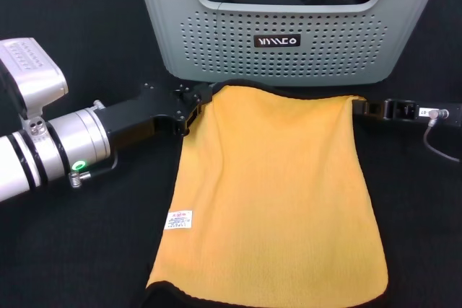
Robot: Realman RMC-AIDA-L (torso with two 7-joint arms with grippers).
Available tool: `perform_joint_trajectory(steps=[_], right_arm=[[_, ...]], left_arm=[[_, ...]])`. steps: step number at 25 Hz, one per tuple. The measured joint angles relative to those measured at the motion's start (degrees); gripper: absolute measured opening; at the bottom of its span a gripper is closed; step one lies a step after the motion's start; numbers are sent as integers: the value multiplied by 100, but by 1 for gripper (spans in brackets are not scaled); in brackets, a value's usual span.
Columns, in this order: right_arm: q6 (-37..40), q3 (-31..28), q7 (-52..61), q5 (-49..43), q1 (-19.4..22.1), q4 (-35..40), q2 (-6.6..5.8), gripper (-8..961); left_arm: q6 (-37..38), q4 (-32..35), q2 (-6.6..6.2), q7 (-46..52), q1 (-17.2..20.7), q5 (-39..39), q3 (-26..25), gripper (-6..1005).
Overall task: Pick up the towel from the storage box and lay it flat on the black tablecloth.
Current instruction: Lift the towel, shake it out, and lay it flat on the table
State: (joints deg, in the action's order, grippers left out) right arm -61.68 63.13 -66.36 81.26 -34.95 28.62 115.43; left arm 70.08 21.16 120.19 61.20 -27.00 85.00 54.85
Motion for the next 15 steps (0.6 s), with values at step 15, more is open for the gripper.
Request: perform_joint_trajectory(steps=[15], right_arm=[[146,-3,-35,30,-40,-28,15,155]], left_arm=[[-833,-402,14,-341,-276,-270,43,58]])
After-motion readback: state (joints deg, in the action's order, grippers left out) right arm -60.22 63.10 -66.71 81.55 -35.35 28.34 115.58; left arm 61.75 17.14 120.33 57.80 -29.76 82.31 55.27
